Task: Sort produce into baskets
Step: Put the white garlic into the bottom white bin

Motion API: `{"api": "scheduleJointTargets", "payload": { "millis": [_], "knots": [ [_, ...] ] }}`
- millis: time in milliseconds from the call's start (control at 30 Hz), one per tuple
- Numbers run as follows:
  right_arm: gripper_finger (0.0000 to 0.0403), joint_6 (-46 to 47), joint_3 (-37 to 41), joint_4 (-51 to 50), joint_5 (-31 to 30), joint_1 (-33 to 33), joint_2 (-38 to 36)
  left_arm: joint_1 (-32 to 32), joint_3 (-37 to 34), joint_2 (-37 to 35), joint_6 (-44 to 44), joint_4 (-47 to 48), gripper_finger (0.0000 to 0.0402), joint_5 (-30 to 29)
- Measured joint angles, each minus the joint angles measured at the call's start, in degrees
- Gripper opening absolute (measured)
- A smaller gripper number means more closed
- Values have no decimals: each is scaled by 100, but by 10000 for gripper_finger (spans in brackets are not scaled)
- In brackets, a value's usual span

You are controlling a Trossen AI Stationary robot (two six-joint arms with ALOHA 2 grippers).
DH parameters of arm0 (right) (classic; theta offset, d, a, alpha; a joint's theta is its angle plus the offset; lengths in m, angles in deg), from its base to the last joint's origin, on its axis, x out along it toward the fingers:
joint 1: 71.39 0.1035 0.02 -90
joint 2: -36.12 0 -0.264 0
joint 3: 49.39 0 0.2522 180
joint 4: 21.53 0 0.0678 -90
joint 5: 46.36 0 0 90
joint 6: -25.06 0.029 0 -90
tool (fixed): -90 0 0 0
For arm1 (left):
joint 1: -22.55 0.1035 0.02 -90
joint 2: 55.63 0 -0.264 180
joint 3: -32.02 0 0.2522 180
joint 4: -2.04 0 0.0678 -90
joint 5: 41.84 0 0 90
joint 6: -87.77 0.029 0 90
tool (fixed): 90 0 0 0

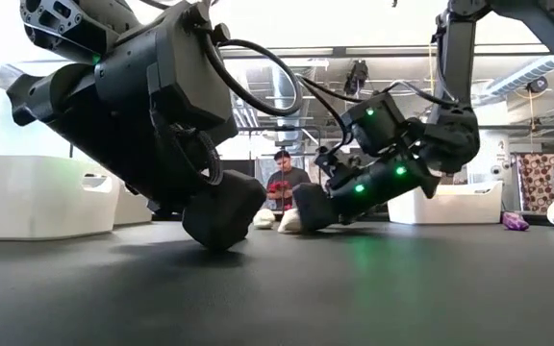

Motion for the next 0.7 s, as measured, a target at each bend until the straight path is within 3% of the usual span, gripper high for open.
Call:
{"api": "scheduleJointTargets", "payload": {
  "millis": [300,600,700],
  "knots": [
    [325,284,-45,45,172,430,59,45,-20,-213,-105,648,245,23],
    [325,686,-45,251,371,1050,-34,149,-22,-247,-147,657,245,56],
    [325,341,-27,142,486,1089,-248,149,-22,-250,-155,649,245,160]
  ]
}}
